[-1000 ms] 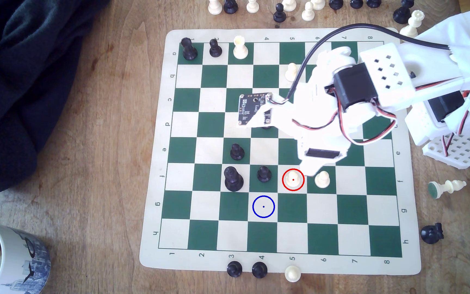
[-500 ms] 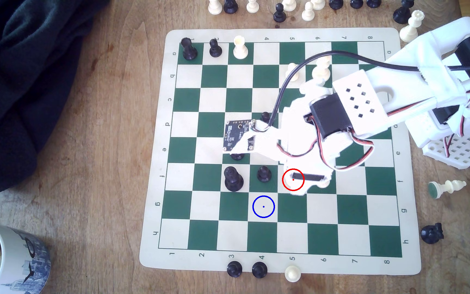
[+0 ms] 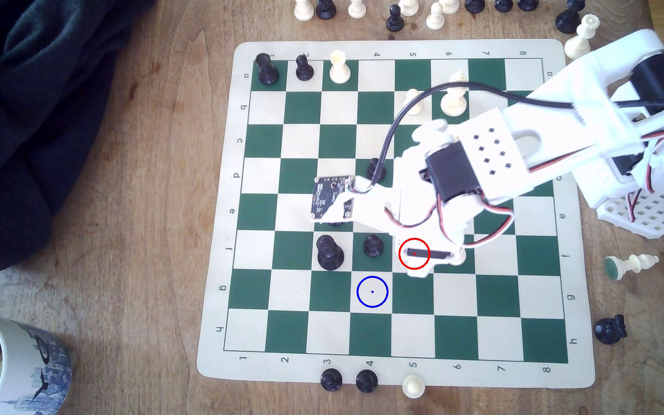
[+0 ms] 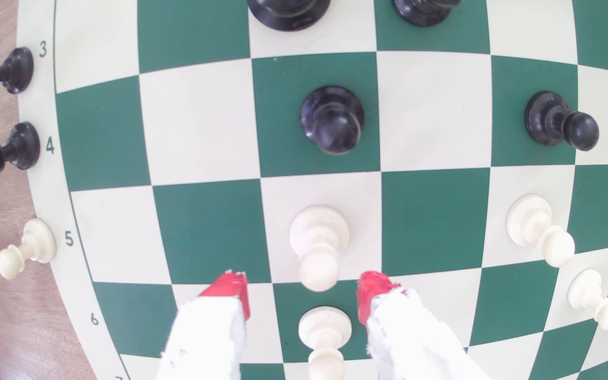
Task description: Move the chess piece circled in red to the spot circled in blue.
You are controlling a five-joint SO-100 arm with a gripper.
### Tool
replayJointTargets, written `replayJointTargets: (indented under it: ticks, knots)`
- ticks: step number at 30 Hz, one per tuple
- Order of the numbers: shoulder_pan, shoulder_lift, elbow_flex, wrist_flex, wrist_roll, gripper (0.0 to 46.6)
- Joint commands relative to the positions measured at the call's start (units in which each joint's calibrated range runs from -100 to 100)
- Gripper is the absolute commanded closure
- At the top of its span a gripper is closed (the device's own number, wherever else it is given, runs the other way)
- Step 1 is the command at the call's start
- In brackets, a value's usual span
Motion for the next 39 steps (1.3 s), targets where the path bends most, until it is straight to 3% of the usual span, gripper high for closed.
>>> replayJointTargets:
  ticks: [1,34,39]
  knots:
    - [0.46,1.28,-3.6,-0.53,0.1,29.8]
    - [0.62,5.18,-4.06,-4.29,-0.15,33.1]
    - [0.46,5.18,-4.51,-4.38,-0.15,35.3]
